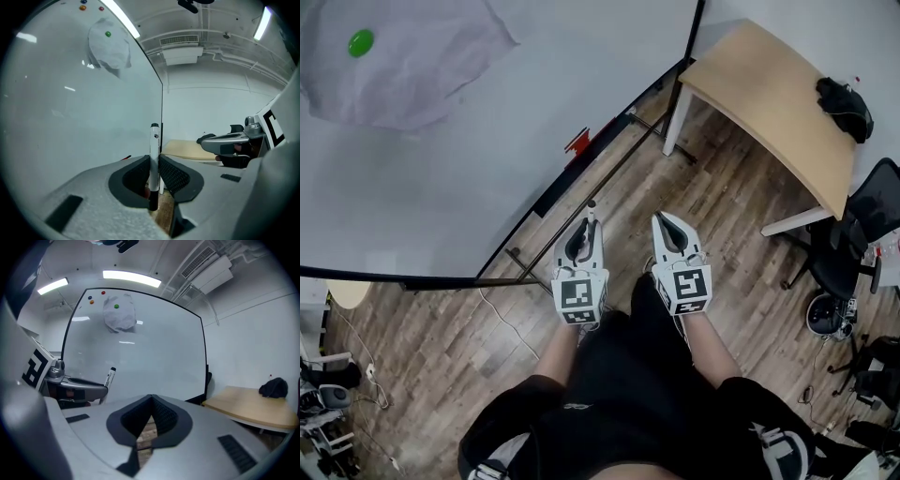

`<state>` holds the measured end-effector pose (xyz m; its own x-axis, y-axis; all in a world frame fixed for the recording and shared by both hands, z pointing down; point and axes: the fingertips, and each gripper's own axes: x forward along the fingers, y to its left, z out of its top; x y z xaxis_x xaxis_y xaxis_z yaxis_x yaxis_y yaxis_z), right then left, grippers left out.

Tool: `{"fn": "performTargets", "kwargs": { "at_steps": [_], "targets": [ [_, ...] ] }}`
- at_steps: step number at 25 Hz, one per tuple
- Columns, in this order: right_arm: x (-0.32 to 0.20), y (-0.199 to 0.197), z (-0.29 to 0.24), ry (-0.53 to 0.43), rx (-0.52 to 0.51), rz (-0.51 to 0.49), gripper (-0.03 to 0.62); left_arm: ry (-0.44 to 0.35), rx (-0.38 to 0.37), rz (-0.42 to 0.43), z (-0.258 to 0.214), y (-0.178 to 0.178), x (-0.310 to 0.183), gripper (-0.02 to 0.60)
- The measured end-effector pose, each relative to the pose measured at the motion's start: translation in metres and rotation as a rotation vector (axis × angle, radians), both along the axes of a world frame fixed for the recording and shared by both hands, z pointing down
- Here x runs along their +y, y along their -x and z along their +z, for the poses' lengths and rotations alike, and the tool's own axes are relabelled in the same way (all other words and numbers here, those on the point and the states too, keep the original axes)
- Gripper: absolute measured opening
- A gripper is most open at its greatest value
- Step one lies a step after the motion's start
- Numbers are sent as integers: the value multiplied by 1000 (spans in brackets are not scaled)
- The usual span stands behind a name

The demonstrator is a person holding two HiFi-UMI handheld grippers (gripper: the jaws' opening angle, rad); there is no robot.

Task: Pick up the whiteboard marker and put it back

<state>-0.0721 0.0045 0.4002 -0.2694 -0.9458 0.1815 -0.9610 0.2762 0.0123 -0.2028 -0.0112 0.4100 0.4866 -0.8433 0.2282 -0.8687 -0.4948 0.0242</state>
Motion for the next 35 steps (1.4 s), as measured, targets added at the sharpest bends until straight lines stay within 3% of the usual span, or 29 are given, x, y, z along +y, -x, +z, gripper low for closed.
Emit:
{"fn": "performTargets", "kwargs": {
  "at_steps": [9,15,21,27,35],
  "targets": [
    [-95,-49,14,-9,-24,-33,2,11,-75,-13,18,-39,-92,67],
    [-170,-90,25,12,-50,-80,2,80,-156,26,32,-87,-165,66],
    [-206,-118,49,58,-54,-122,2,150,-373,76,57,-122,-214,66],
    [-233,-136,71,102,-84,-119,2,223,-575,119,97,-131,-260,66],
    [-271,-150,100,170,-74,-68,2,306,-695,188,150,-140,-317,66]
  ]
}}
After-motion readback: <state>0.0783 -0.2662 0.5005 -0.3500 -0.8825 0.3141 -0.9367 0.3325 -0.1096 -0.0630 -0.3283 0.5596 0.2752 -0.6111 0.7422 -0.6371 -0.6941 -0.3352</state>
